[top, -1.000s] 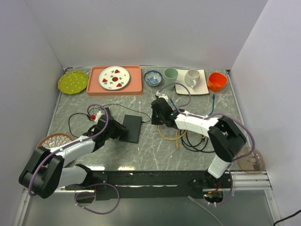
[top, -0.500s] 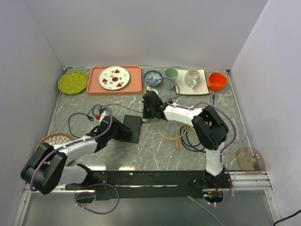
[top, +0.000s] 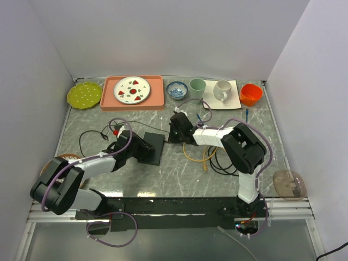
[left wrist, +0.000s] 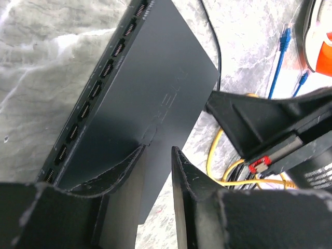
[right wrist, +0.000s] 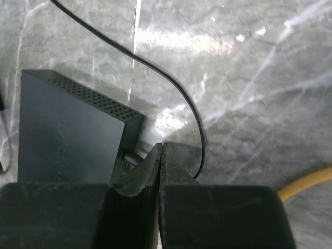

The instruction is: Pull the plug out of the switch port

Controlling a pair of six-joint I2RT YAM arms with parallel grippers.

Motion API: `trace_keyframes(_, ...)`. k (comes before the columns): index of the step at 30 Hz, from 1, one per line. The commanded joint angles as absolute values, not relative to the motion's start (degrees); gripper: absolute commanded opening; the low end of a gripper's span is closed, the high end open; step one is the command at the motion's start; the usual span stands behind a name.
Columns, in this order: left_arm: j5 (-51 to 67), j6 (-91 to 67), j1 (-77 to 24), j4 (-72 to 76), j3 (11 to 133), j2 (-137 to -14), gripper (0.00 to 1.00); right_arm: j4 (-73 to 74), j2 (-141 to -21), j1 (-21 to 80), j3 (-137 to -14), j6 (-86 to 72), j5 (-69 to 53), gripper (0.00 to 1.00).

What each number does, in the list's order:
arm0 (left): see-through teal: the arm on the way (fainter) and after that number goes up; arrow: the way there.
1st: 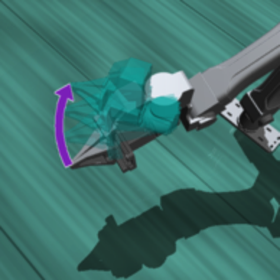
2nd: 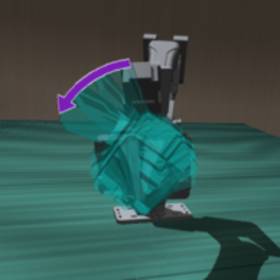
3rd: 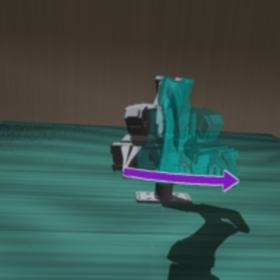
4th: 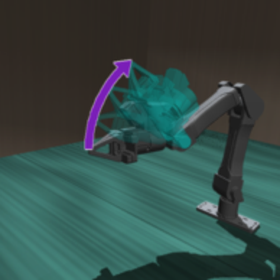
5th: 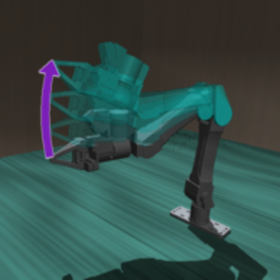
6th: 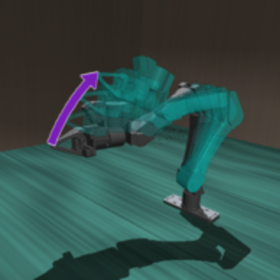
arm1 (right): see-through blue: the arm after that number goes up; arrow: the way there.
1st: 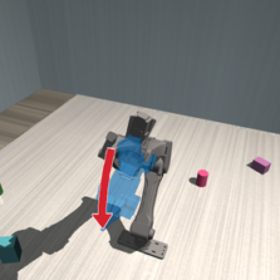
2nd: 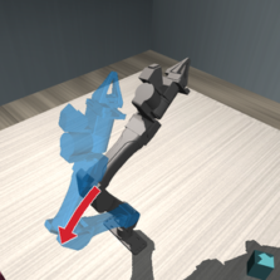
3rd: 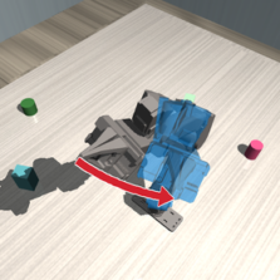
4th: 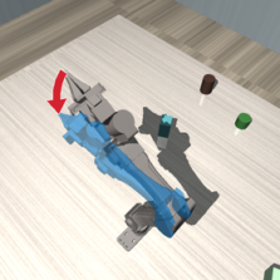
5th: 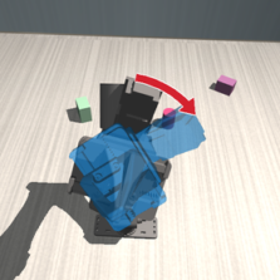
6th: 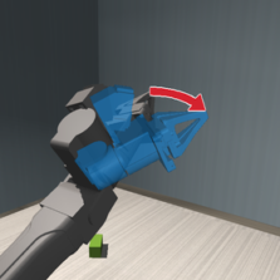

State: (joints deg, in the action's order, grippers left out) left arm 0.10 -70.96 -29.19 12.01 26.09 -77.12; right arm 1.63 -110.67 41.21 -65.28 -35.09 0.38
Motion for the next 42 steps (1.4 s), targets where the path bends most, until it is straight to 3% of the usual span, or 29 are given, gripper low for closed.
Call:
trace_keyframes(1,-0.96,-69.26,-27.69,8.88,26.98,-79.19,0.34,2.2,-107.32,42.27,-59.07,-36.56,-1.49,0.0)
trace_keyframes(13,-2.02,-67.68,-24.79,5.72,31.9,-78.93,0.33,2.28,-104.42,44.21,-56.95,-36.83,-0.71,0.0)
trace_keyframes(19,-3.43,-66.1,-24.79,5.96,32.17,-74.45,0.34,4.66,-95.55,40.7,-55.72,-33.41,2.37,0.0)
trace_keyframes(31,13.09,-64.86,-24.96,17.14,33.75,-84.11,0.33,2.47,-92.55,43.75,-57.13,-15.06,-0.18,0.46)
trace_keyframes(36,12.05,-65.21,-24.96,15.22,33.14,-83.86,0.33,4.83,-93.51,44.83,-59.49,-13.0,7.99,0.49)
trace_keyframes(42,6.16,-64.86,-24.96,11.43,28.84,-72.82,0.32,8.61,-98.17,44.12,-66.26,-15.38,8.62,0.4)
